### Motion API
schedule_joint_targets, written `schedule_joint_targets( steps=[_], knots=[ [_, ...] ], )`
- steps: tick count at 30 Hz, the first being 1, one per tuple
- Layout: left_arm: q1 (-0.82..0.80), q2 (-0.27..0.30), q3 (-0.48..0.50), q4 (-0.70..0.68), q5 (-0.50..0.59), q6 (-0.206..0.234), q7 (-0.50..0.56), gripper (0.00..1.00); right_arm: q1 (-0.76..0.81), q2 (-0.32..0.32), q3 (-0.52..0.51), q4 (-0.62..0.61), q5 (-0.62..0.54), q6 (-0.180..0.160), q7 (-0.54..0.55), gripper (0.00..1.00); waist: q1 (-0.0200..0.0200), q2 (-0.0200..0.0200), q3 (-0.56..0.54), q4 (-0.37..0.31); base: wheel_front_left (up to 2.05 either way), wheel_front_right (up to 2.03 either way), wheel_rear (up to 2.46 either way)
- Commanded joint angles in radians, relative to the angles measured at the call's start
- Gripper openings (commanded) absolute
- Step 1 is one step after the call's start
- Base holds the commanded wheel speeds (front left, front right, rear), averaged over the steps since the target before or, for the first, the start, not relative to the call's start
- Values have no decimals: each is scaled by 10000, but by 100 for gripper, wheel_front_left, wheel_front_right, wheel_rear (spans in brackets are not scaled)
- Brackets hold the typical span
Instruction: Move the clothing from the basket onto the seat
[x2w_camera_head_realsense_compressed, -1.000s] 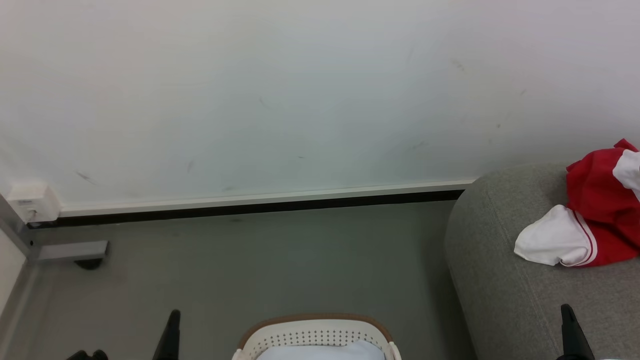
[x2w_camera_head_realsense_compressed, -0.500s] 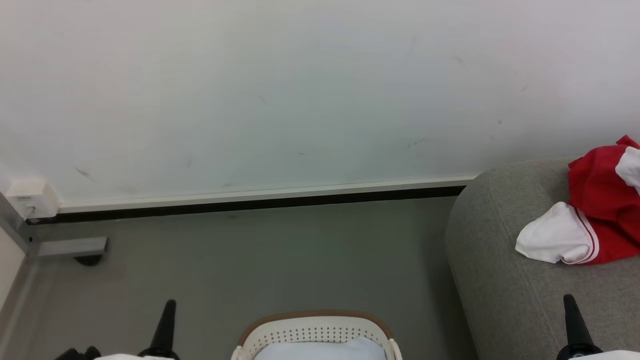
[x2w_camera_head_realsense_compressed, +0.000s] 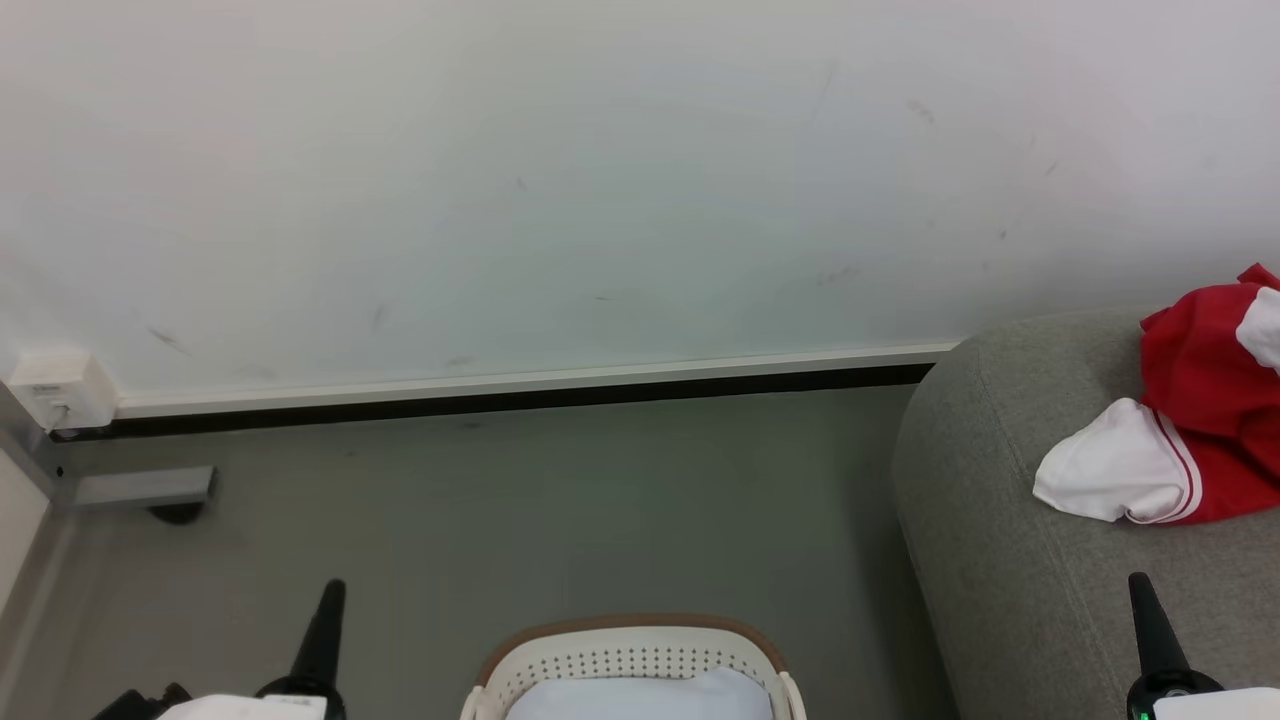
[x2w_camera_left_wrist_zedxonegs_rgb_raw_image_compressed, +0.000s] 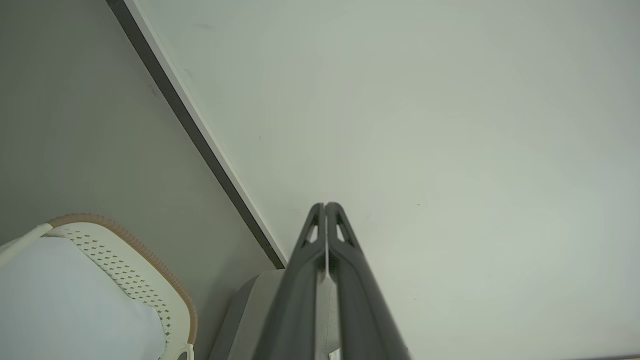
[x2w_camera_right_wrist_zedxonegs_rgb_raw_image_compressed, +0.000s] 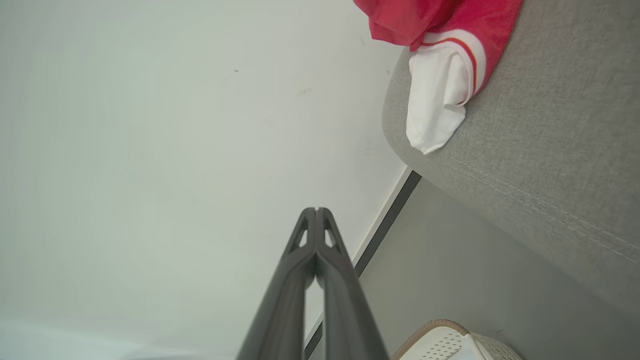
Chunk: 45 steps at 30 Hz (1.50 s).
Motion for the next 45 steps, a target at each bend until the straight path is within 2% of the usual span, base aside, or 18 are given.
schedule_joint_targets(
  steps=[1, 38, 45],
  knots=[
    [-181, 14, 71, -81, -141, -72, 59, 0, -215, -112, -31, -125, 233, -16, 56, 0, -1, -1, 5, 0, 0, 0, 0],
    [-565, -87, 572, -190, -2804, -275, 791, 0, -511, -118, -172, -433, 3256, -24, 793, 0, -1, -1, 313, 15, 0, 0, 0],
    [-580, -91, 594, -194, -2960, -285, 830, 0, -528, -119, -177, -440, 3343, -23, 830, 0, -1, -1, 334, 16, 0, 0, 0]
  ],
)
